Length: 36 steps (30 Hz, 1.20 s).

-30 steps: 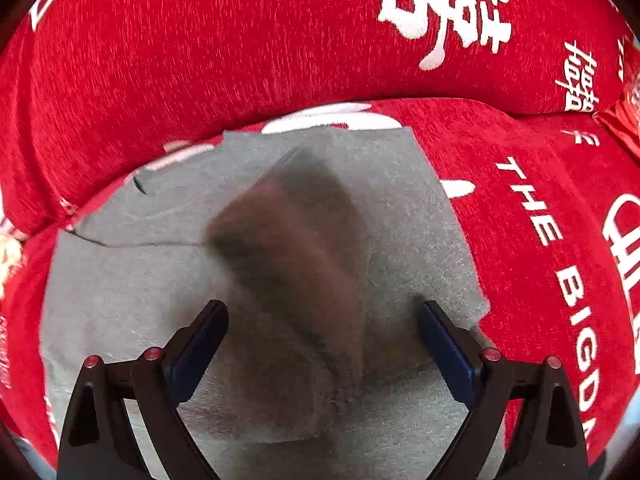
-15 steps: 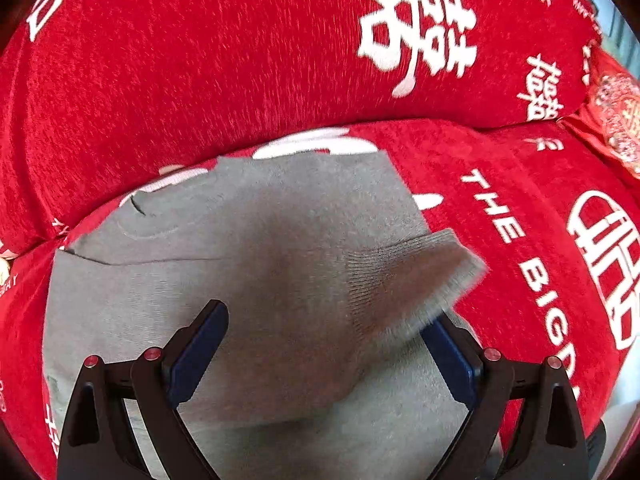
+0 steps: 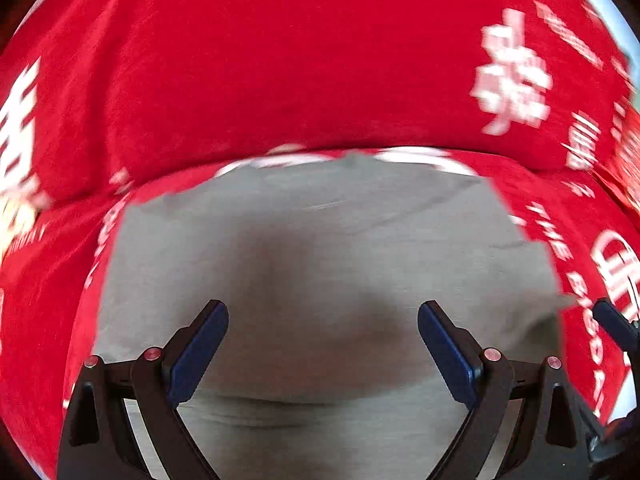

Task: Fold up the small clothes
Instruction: 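Lay the sleeve on the folded sleeve, open the left tool, withdraw, then move both open tools over the sweater toward its hem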

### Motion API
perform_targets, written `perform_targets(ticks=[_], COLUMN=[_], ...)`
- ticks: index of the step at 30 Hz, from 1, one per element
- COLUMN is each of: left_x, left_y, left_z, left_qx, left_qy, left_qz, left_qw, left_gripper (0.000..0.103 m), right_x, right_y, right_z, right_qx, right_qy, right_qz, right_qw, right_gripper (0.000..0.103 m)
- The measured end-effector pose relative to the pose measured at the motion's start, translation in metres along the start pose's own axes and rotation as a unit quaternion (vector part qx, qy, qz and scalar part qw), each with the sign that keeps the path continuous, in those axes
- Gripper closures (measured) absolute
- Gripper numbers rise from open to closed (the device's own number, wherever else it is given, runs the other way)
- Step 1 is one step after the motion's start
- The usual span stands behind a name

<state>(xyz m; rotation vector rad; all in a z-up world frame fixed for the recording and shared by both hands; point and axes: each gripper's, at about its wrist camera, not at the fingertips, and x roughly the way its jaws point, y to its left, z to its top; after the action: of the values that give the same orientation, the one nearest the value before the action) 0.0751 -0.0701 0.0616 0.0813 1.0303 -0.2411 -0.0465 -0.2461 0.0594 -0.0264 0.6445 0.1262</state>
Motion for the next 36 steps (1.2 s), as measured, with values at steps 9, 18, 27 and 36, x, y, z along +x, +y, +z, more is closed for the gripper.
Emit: perform_targets(ticks=[9,18,27,36], left_x=[0.028,0.007,-0.001,-0.022], left_y=[0.072,0.067,0.059,0.064], left_z=[-0.025,-0.042,-0.073,-0.113], left_qx=[-0.046,-0.013,0.012,0.006], left_qy=[0.028,-0.011,-0.009,-0.014], left_qz=[0.043,0.035,0.027,0.021], left_qw=[0.9976,0.9992,0.9995,0.9997], left_gripper=[0.007,0.007,0.007,0.007], right_x=[0.061,0.037,0.052,0.013], right_y=[-0.016,-0.002,0.038,0.038], right_z=[-0.015,-0.011,-0.037,-0.073], right_qx=[0.044,0.053,0.021,0.033], right_qy=[0.090,0.073,0.122,0.103], right_qz=[-0.028,-0.059,-0.057,-0.052], right_qw=[0.995,0.994,0.991,0.993], right_gripper=[0.019,0.019,0.019,0.019])
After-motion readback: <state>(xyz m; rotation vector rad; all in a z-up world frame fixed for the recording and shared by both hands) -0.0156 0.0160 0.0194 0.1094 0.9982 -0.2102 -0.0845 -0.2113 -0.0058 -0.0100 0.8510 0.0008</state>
